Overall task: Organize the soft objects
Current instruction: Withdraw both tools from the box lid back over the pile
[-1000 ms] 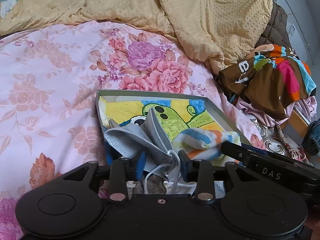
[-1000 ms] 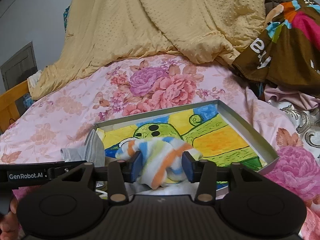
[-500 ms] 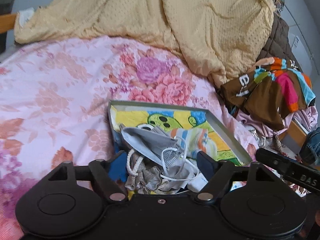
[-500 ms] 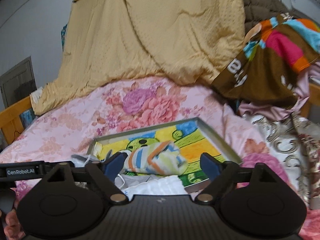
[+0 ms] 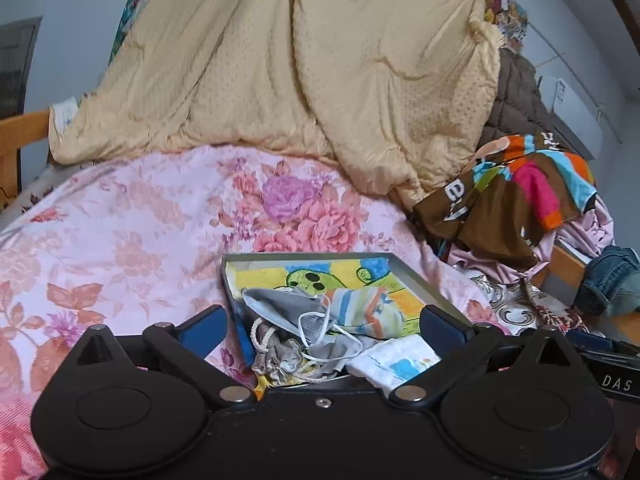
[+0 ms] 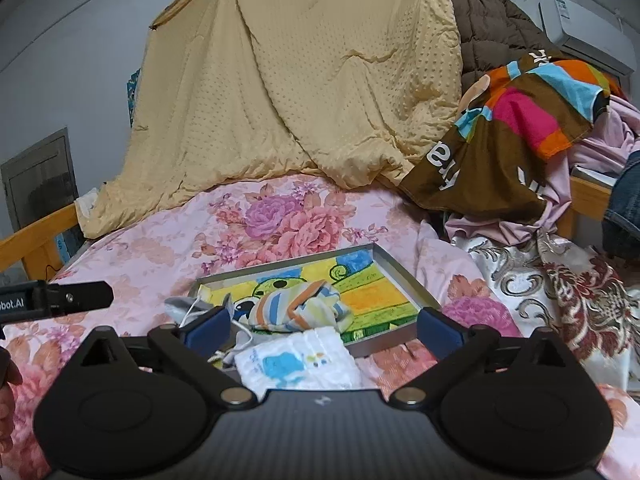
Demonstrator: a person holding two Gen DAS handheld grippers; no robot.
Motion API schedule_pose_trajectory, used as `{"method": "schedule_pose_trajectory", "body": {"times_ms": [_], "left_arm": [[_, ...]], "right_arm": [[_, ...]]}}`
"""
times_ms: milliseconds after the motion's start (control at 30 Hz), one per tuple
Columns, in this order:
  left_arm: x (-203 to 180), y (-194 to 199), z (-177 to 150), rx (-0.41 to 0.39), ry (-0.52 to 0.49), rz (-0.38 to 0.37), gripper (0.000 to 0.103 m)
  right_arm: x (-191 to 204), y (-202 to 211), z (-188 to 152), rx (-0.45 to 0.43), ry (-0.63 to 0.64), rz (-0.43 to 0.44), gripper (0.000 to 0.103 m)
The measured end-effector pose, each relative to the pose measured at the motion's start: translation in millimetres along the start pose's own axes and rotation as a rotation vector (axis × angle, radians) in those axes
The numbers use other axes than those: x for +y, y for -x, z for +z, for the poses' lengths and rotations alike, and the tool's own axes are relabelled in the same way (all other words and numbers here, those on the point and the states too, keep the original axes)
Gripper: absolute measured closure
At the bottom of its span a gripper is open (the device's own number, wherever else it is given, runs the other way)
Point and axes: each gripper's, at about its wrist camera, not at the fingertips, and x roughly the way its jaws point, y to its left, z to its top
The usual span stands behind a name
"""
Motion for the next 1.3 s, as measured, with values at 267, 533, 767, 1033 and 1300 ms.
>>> {"method": "schedule_pose_trajectory", "body": {"times_ms": [267,533,767,1033,1300], "left_arm": [[-11,30,-22,0.001,-0.016,0.003,0.001],[-21,61,-44,0.009,-0.019,-0.001,0.001],[-23,76,-55,0.024,-0.013,-0.001,0.001],[-23,93,-67,0.039,-0.005,0.013,0.001],[-26,102,-79,0.068,-0.050,0.032,0.001]], "right_arm": [[-3,37,-14,-0.004,-0.005,-0.012,0.001],[3,71,-27,0.013,0.000,-0.016,0.000],[2,91,-38,0.025,-0.003,-0.041,0.000],[3,109,-48,0.025,-0.009,-0.046,0.000],[2,122,-53,0.019,-0.020,-0.068,0.000]]}}
